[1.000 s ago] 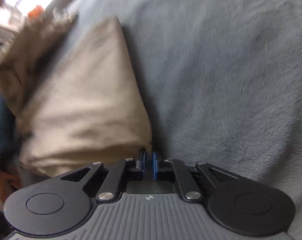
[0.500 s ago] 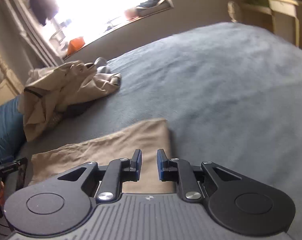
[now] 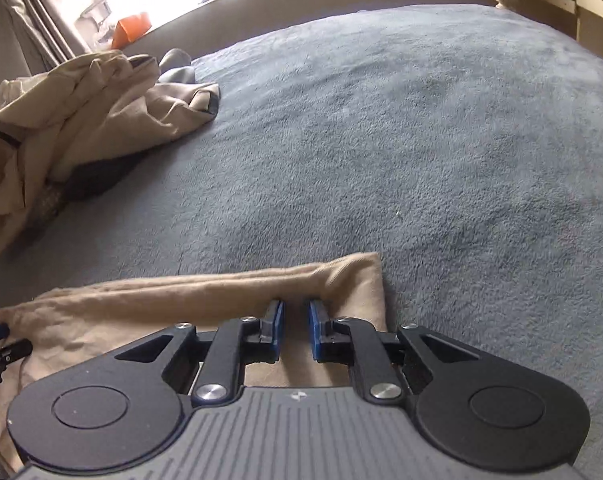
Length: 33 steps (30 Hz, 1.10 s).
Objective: Fold clothes
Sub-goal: 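Pinch the folded trouser edge with the right gripper and smooth it flat, then move the right gripper to the trouser stack edge and pinch it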
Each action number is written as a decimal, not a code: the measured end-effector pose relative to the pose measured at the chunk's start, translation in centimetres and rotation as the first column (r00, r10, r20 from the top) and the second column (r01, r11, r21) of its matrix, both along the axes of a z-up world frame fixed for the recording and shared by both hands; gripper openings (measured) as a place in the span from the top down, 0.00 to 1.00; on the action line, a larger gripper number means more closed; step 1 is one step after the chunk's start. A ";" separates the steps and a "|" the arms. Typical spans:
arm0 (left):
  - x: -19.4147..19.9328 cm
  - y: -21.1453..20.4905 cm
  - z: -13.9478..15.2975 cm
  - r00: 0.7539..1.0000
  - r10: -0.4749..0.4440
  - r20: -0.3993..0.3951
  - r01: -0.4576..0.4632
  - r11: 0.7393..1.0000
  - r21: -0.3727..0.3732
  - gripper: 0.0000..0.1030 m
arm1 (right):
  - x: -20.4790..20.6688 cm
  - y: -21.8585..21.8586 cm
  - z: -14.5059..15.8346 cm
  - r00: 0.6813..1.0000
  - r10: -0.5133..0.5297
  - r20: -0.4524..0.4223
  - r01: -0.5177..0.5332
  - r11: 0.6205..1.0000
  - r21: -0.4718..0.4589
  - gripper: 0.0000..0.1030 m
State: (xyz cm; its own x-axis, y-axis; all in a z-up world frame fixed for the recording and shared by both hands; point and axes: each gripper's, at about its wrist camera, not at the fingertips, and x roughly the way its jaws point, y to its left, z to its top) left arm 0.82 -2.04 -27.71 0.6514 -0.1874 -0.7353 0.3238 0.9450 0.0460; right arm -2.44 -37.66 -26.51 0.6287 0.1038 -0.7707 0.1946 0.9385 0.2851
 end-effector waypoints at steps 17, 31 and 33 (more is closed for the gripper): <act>1.1 -0.9 0.1 0.997 0.000 -0.079 0.003 0.999 0.036 0.16 | 1.4 14.0 3.4 0.938 0.346 -0.033 -0.347 0.937 -0.043 0.85; -4.3 -0.7 4.2 0.995 -0.098 0.012 0.096 0.991 0.095 0.12 | -12.4 -1.2 5.2 0.981 -0.156 -0.117 0.151 0.987 -0.049 0.83; -6.3 -1.2 4.5 0.988 -0.152 0.010 0.151 0.984 0.094 0.10 | -12.5 3.4 5.5 0.995 0.012 -0.100 -0.015 1.000 -0.026 0.83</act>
State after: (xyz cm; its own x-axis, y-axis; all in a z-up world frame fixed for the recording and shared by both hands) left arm -5.45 -3.27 -23.19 0.6332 -0.2168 -0.7430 0.4615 0.8764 0.1375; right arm -14.94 -34.25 -21.03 0.5475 0.0905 -0.8319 0.2080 0.9482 0.2400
